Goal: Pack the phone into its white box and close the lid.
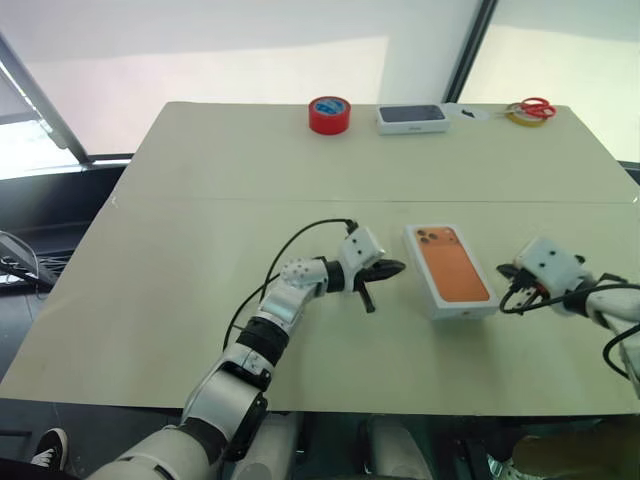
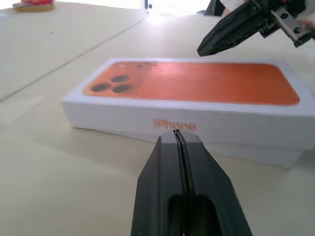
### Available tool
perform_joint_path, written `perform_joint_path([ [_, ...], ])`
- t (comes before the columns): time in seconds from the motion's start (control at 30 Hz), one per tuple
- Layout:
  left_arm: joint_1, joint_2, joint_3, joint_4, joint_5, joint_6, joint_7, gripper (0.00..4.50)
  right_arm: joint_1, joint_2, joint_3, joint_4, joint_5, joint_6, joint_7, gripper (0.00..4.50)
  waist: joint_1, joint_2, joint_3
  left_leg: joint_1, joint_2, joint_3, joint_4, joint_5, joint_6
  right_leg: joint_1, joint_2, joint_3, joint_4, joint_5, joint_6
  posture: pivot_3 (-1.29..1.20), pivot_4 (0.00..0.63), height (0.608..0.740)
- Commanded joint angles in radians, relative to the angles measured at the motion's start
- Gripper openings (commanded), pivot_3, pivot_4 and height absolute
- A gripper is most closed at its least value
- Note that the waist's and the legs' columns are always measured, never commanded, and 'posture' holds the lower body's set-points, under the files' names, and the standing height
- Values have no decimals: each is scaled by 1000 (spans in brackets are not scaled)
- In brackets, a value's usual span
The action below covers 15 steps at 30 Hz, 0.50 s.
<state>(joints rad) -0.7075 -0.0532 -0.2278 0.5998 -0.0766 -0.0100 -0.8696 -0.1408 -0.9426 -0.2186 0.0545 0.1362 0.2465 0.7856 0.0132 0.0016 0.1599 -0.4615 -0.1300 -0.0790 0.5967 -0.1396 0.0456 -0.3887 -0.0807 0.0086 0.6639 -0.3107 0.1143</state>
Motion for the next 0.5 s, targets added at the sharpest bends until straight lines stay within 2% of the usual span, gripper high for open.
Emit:
perform_joint_path([
  [0.03,-89,-53,30,-33,-45,11,28,0,-60,44,-99,-88,182,51,58,23,3,-1,0,0,0,0,0,0,0,0,0,0,0,0,0,0,150,740],
  [0.1,-161,-94,23,51,-17,-22,66,0,2,43,-96,-183,255,76,147,23,14,-1,1,-1,0,0,1,0,0,1,0,-1,0,0,0,0,150,740],
  [0.2,-223,-124,16,169,3,-59,65,0,74,23,-70,-240,264,103,198,23,28,-2,1,0,0,-1,1,0,0,1,0,-2,-1,0,0,0,150,740],
  [0.33,-248,-143,-74,375,119,-48,94,0,194,-27,21,-250,112,40,201,23,26,-1,1,1,-1,-1,2,0,1,1,-1,-1,-1,0,0,0,150,740],
  [0.5,-226,-116,-107,437,164,-80,54,0,204,-26,45,-226,51,19,160,23,26,-2,-1,2,0,0,2,0,0,2,0,-1,-1,0,0,0,150,740],
])
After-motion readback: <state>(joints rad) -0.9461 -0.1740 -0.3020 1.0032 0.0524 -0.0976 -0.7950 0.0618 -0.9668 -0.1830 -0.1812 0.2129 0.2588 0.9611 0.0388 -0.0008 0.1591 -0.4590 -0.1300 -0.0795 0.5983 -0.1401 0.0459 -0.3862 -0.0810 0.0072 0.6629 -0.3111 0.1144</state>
